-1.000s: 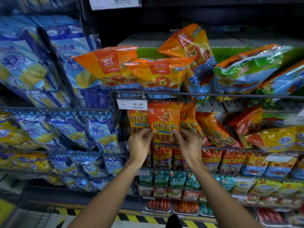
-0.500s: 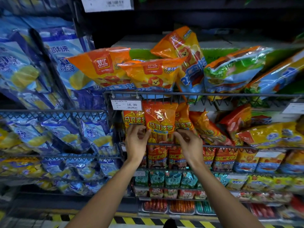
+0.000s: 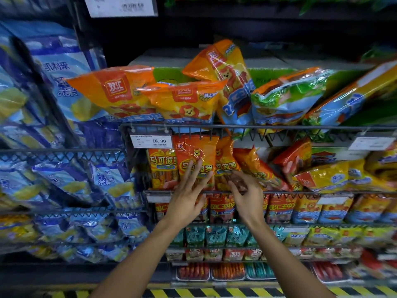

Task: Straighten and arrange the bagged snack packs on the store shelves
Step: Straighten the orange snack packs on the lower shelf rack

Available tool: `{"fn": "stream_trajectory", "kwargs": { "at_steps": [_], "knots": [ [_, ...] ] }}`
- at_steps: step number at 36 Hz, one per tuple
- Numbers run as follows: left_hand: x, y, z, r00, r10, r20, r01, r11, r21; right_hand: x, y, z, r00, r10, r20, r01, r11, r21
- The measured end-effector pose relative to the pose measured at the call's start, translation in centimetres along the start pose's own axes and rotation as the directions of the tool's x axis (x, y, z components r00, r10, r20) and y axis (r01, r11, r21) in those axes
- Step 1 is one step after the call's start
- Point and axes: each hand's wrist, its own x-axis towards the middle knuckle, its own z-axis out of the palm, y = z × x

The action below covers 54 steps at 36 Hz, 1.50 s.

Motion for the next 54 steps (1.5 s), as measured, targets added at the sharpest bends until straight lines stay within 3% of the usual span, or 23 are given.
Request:
{"fn": "stream_trajectory", "kwargs": {
  "at_steps": [4, 9, 15, 20, 26, 40, 46, 54],
  "knots": [
    [0.2, -0.3, -0.7, 1.0, 0.015, 0.015, -0.015, 1.0, 0.018, 0.0, 0.3, 0.0, 1.0, -0.003, -0.015, 0.003, 1.0, 0.008],
    [0.0, 0.7, -0.9, 1.0, -0.019, 0.007, 0.019, 0.999, -0.049, -0.3, 0.0, -0.9, 0.989, -0.011, -0.149, 0.013, 1.0, 0.012],
    [-0.4, 1.4, -0.5, 0.992, 0.001, -0.125, -0.017, 0.993, -0.121, -0.4, 0.2, -1.7, 0.995, -0.005, -0.098, -0.002, 0.997, -0.071],
    [-0.5, 2.8, 1.2, 0.995, 0.056, -0.083, -0.068, 0.986, -0.15, -0.8, 1.5, -2.9, 0.996, -0.033, -0.086, 0.024, 0.994, -0.108],
    [0.1, 4.9, 2.9, 0.997, -0.062, 0.04, 0.065, 0.996, -0.064, -0.2, 1.2, -3.0, 0.99, -0.14, -0.015, 0.134, 0.969, -0.209],
    [0.5, 7.2, 3.7, 0.974, -0.227, 0.001, 0.227, 0.974, 0.013, 3.9, 3.2, -2.7, 0.972, -0.235, 0.021, 0.236, 0.963, -0.132],
    [1.3, 8.0, 3.7, 0.955, -0.281, 0.097, 0.289, 0.954, -0.081, 3.8, 4.2, -4.2, 0.977, -0.214, -0.018, 0.212, 0.976, -0.054],
    [2.7, 8.6, 3.6, 0.898, -0.438, 0.029, 0.427, 0.856, -0.29, 3.9, 5.1, -5.1, 0.995, -0.092, -0.031, 0.093, 0.996, 0.006]
  ]
}}
